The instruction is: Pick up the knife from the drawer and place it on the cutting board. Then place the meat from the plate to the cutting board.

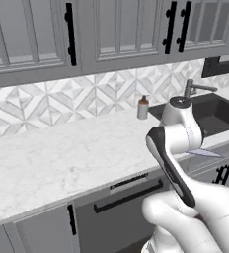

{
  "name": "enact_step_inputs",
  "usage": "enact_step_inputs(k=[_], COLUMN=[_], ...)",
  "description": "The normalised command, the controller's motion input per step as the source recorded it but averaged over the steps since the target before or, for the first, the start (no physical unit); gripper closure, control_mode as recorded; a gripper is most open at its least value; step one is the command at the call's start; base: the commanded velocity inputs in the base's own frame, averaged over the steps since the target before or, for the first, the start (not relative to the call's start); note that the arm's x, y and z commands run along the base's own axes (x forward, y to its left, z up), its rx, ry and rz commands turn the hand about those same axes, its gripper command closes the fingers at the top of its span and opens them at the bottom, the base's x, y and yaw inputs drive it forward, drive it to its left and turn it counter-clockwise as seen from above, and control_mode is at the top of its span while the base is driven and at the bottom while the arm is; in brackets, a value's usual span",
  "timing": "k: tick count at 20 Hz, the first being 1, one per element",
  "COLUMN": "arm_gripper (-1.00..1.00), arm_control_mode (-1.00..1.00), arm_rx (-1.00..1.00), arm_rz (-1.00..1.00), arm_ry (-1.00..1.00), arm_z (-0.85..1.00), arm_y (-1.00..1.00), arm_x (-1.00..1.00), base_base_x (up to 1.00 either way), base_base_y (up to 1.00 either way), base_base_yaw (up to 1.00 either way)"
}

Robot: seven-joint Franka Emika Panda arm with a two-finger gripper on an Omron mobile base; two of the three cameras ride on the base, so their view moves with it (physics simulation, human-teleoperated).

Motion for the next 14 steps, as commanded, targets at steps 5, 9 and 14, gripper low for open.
enact_step_inputs(k=[5,9,14], arm_gripper=[1.00,1.00,1.00], arm_control_mode=[1.00,1.00,1.00], arm_rx=[0.00,0.00,0.00], arm_rz=[0.00,0.00,0.00], arm_ry=[0.00,0.00,0.00], arm_z=[0.00,0.00,0.00], arm_y=[0.00,0.00,0.00], arm_x=[0.00,0.00,0.00], base_base_x=[0.00,-0.03,0.00], base_base_y=[-0.38,-0.99,-0.66], base_base_yaw=[-0.16,-0.56,-0.86])
